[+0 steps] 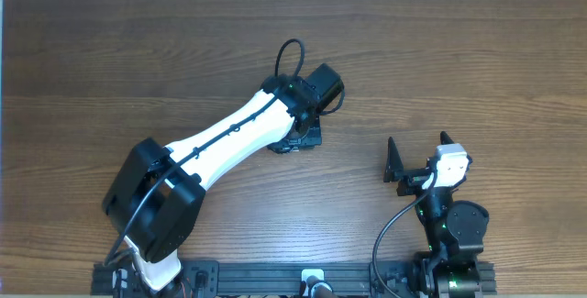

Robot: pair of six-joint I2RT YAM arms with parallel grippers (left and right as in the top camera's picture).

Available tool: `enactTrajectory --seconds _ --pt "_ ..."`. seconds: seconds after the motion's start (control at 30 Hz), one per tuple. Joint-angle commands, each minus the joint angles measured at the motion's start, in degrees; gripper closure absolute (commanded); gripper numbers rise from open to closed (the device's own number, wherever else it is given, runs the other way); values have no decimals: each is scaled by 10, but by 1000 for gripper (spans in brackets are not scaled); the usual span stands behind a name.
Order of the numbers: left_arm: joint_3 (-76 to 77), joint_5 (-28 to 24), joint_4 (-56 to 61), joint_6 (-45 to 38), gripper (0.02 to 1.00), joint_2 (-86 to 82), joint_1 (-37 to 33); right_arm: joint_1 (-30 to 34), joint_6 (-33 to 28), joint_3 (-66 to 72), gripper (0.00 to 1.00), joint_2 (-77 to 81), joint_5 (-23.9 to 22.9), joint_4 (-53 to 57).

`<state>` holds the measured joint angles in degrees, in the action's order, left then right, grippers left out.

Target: Stack Cubes

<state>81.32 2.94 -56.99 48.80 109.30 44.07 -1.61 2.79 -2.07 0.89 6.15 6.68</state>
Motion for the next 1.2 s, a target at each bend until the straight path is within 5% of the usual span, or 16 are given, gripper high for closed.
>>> enactTrajectory --seconds 0.03,0.23,0.43,0.8,1.2 --pt "4 -2 2 -8 667 11 2 -3 -1 5 7 -6 6 -2" --pt "4 3 4 -4 457 11 2 -3 -1 5 9 -6 6 -2" --pt "4 24 46 -3 36 11 0 -3 -1 5 7 -6 7 -2" --pt "4 148 187 -7 20 -23 -93 -3 -1 5 7 -6 6 -2" --pt "3 163 268 -190 23 -305 -194 -3 -1 5 7 -6 6 -2"
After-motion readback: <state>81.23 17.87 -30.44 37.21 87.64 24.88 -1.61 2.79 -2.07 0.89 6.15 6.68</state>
